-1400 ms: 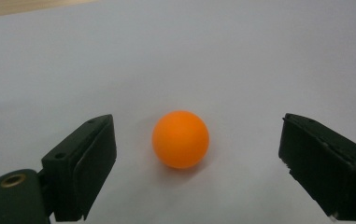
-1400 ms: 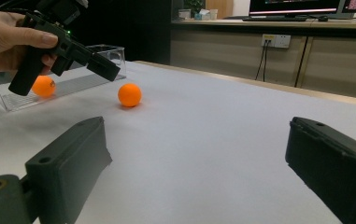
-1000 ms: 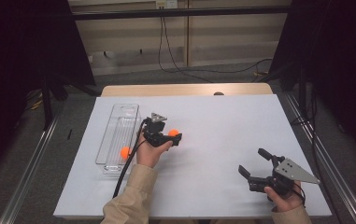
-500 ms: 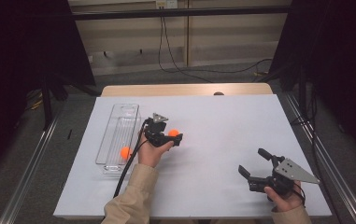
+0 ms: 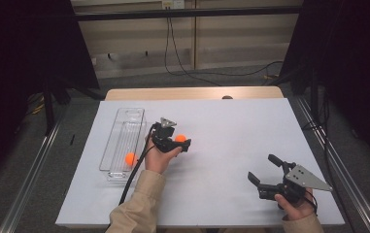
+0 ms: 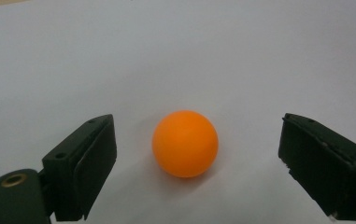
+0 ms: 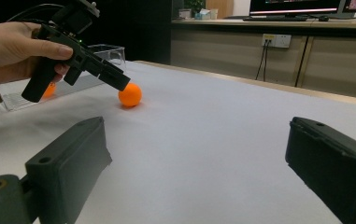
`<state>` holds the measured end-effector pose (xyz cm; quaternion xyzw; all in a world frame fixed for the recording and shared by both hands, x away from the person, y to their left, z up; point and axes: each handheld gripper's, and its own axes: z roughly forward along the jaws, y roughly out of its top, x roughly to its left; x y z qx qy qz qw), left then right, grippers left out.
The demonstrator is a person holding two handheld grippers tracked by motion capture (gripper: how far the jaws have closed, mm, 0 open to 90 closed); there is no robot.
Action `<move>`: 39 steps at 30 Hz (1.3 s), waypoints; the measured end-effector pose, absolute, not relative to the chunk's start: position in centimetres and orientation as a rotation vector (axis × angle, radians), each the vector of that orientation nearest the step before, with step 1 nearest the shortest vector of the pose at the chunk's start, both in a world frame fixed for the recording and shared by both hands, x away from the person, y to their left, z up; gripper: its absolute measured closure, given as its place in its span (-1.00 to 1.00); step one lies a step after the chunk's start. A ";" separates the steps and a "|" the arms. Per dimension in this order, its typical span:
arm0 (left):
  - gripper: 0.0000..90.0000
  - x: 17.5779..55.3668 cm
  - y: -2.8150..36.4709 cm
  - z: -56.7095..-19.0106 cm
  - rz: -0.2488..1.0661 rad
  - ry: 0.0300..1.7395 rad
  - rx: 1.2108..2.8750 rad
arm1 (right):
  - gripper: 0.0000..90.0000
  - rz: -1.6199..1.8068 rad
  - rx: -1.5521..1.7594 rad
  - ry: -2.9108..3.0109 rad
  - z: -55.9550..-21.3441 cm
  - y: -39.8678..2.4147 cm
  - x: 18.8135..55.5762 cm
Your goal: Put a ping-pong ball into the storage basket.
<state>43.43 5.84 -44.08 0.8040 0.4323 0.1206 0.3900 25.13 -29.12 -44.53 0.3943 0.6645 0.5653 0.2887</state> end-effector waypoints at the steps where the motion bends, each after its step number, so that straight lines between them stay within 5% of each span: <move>1: -0.74 43.4 5.8 -44.1 0.308 1.098 2.045 | -0.89 1.509 1.053 1.774 -44.5 -29.1 25.1; 39: -0.72 44.1 5.0 -45.2 0.314 1.100 2.065 | -0.89 1.510 1.053 1.775 -44.5 -29.1 25.1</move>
